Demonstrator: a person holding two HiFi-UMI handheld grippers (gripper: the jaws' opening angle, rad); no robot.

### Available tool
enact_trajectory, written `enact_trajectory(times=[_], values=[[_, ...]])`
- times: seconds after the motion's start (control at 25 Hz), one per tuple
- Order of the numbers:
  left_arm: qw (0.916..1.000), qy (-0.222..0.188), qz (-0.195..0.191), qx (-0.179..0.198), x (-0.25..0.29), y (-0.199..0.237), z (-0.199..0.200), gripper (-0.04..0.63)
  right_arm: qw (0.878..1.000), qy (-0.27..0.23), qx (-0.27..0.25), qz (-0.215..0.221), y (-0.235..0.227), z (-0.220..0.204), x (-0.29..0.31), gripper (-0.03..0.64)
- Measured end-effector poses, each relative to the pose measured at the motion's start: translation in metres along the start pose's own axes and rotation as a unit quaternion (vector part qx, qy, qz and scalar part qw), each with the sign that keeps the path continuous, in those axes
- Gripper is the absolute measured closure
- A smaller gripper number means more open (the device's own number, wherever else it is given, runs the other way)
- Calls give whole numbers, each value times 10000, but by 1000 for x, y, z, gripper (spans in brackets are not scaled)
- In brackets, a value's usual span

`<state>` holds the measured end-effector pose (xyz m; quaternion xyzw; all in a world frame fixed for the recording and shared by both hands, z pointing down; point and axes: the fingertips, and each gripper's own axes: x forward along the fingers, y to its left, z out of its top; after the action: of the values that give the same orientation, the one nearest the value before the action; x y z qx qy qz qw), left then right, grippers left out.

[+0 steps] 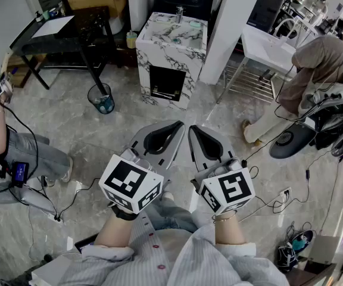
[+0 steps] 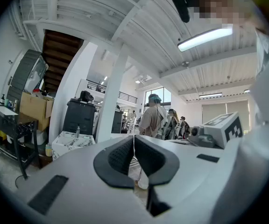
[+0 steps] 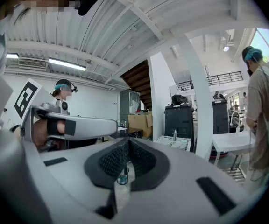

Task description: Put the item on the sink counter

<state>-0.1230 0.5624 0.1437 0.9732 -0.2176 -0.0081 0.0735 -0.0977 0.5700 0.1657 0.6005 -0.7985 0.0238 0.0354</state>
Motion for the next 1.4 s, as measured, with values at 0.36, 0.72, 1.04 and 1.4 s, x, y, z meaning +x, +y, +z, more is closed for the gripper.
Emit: enact_trajectory(times=[0.36,0.72,1.04,1.4], values=[[9999,21,150,41,21,-3,-8,575,10000,-36,-12,21,-27,-5,-4,607],[9995,80,287,65,28,-11,-15,575,9999,-32,36,92,-38,-11,-11,606],[9995,220,193,69,43,-9,-23,575,9998,57,156,-54,-55,-22,-8,606],[9996,267,-14,55,96,26,-20,575,9992,87,158,-360,-102,-19,26,606]])
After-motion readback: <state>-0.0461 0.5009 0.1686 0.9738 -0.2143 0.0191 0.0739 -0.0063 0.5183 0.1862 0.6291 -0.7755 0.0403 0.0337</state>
